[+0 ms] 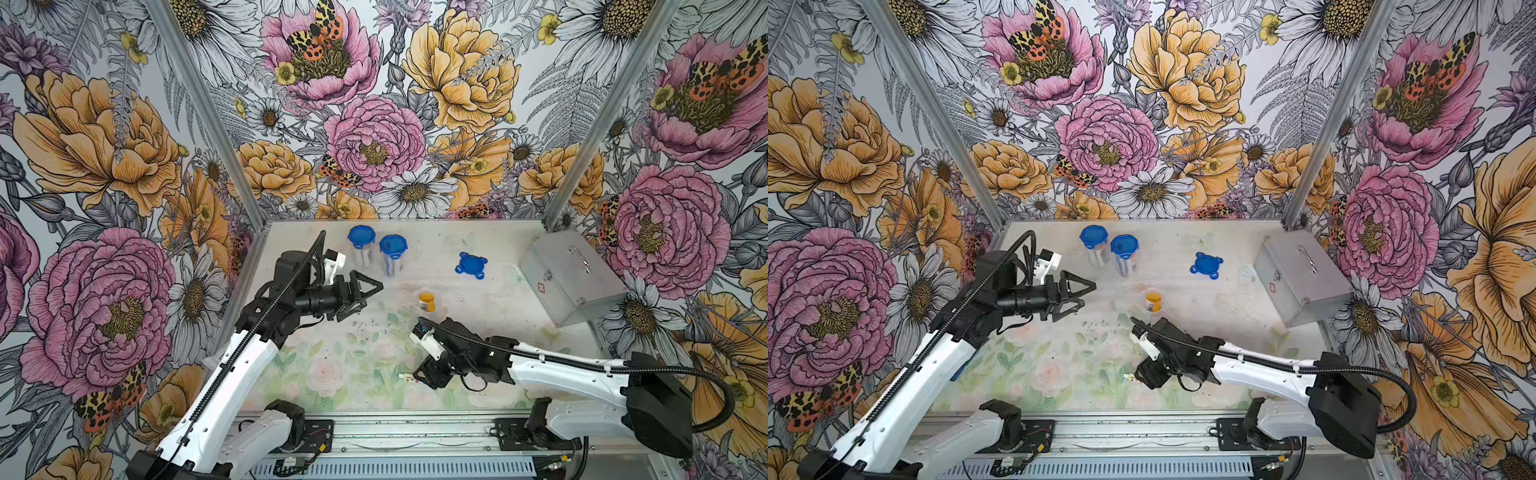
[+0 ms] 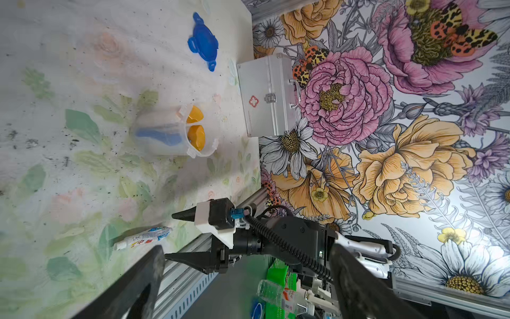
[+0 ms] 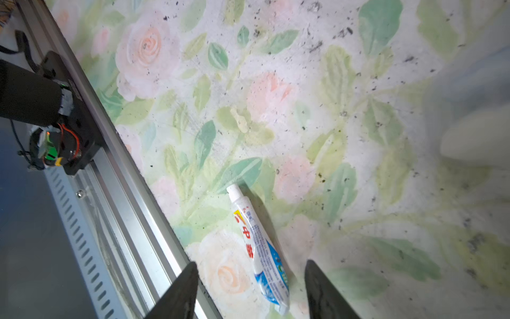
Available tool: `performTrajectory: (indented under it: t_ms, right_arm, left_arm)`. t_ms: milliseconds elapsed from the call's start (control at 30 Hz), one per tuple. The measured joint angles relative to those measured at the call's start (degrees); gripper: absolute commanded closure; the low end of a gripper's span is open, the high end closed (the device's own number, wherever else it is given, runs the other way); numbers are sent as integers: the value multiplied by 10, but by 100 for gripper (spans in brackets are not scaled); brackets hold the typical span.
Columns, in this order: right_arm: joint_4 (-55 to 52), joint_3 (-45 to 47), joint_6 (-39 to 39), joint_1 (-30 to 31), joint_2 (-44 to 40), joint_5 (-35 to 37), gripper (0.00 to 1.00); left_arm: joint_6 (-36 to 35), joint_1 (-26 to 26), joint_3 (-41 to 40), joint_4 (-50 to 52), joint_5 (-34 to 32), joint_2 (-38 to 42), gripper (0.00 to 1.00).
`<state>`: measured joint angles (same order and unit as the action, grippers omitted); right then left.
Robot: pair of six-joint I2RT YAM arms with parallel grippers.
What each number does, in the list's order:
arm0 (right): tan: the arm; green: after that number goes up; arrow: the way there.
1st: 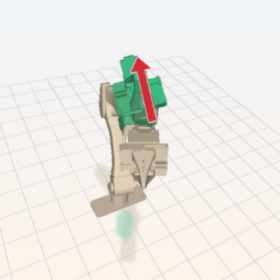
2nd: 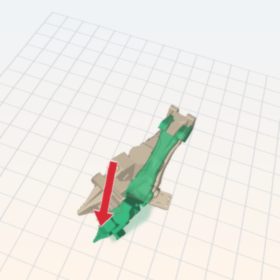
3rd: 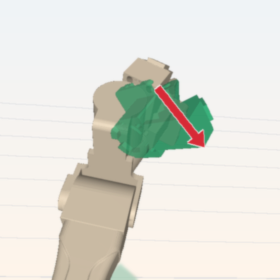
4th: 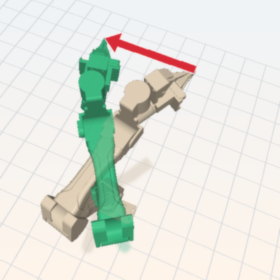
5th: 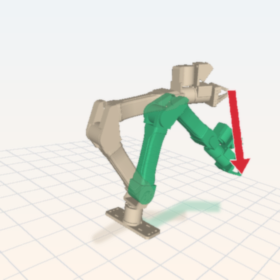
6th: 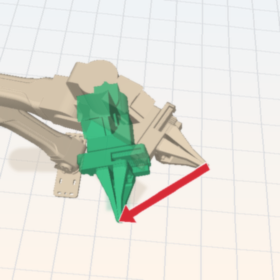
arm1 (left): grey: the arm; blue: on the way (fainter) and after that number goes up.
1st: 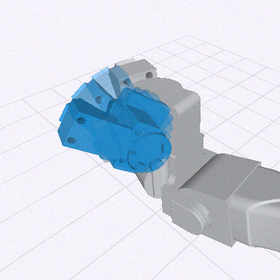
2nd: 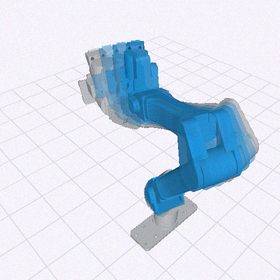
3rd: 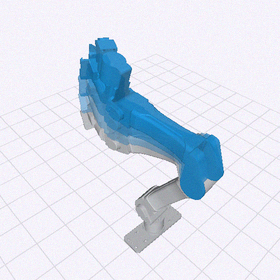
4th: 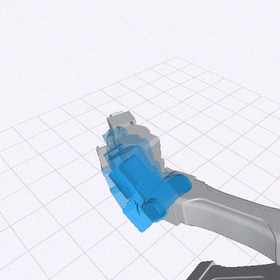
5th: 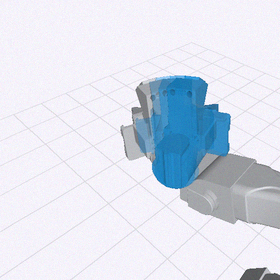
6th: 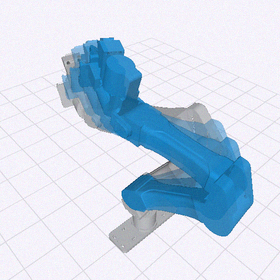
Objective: Pack away toiletry kits
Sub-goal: Pick up the toiletry item from the center of the board.
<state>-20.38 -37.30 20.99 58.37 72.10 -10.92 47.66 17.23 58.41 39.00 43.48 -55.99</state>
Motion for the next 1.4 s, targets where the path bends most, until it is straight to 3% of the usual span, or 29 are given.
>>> performTrajectory:
  t_ms: [467,1167,1400]
  right_arm:
    - [-2,0,-1,56,88,79,46]
    - [-6,-19,-19,70,121,83,99]
    - [-21,-19,-10,70,58,79,100]
  left_arm:
    - [-1,-35,-1,21,-7,0,6]
    - [-44,-40,-12,63,-33,-9,5]
    - [-83,-39,-33,97,-48,-27,5]
